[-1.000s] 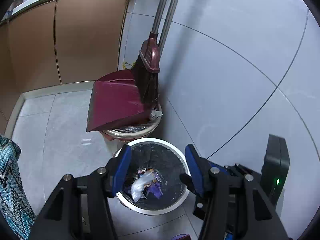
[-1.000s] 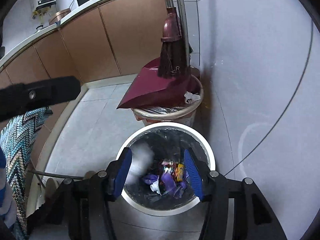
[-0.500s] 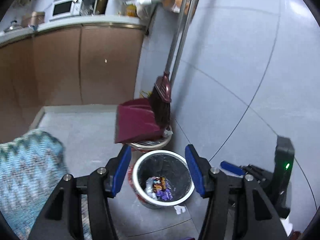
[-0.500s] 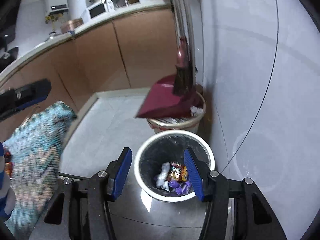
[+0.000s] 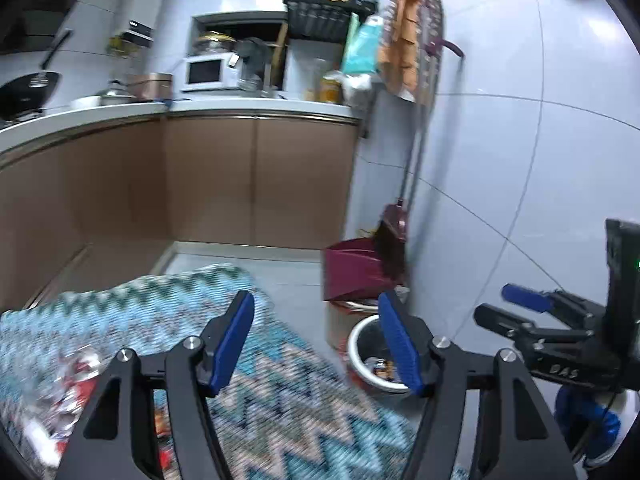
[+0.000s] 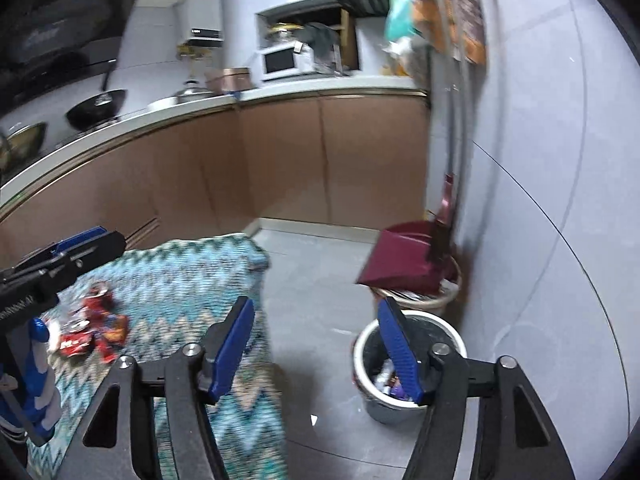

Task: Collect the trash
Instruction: 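Move both tools back toward the blanket with the remaining cans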

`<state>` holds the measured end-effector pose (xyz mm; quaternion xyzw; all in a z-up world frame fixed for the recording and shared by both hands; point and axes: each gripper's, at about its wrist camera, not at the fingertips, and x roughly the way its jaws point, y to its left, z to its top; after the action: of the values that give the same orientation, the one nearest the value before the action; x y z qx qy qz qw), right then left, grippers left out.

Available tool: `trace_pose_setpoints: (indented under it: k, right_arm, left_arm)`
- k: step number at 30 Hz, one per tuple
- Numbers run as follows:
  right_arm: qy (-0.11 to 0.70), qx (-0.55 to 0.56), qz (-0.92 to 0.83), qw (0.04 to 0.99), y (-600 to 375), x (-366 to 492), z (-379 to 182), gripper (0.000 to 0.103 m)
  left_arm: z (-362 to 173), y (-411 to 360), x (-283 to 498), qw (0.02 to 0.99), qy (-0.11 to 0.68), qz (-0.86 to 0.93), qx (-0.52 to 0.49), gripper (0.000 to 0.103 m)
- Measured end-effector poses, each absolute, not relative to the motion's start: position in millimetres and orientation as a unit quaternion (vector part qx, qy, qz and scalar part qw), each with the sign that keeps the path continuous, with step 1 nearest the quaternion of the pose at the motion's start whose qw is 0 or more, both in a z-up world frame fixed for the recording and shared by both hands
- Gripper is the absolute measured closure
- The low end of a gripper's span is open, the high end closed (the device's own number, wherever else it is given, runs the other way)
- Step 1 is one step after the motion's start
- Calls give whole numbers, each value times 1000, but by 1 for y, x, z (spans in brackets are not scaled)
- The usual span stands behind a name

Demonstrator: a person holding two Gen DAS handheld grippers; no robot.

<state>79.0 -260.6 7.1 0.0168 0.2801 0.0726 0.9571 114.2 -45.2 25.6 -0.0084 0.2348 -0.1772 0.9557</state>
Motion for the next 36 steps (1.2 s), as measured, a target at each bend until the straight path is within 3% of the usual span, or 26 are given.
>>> trace_pose_setpoints:
  k: [6,10,31,36]
  right_arm:
    - [265,-2,91,960,-221,57,17,10]
    - [257,-5,100,961,-203,45,24,0]
    - [200,-16,107,974,-180,-25,54,0]
    - [208,-24,122,970,-169,-24,53,0]
  left_arm:
    - [23,-4,79,967,230,-111,-9,39]
    - [25,16,51,973,218,-79,-13,39]
    - [43,42,-26,983,174,-57,-18,39]
    - [42,48,-27,983,175,-50,-21,31]
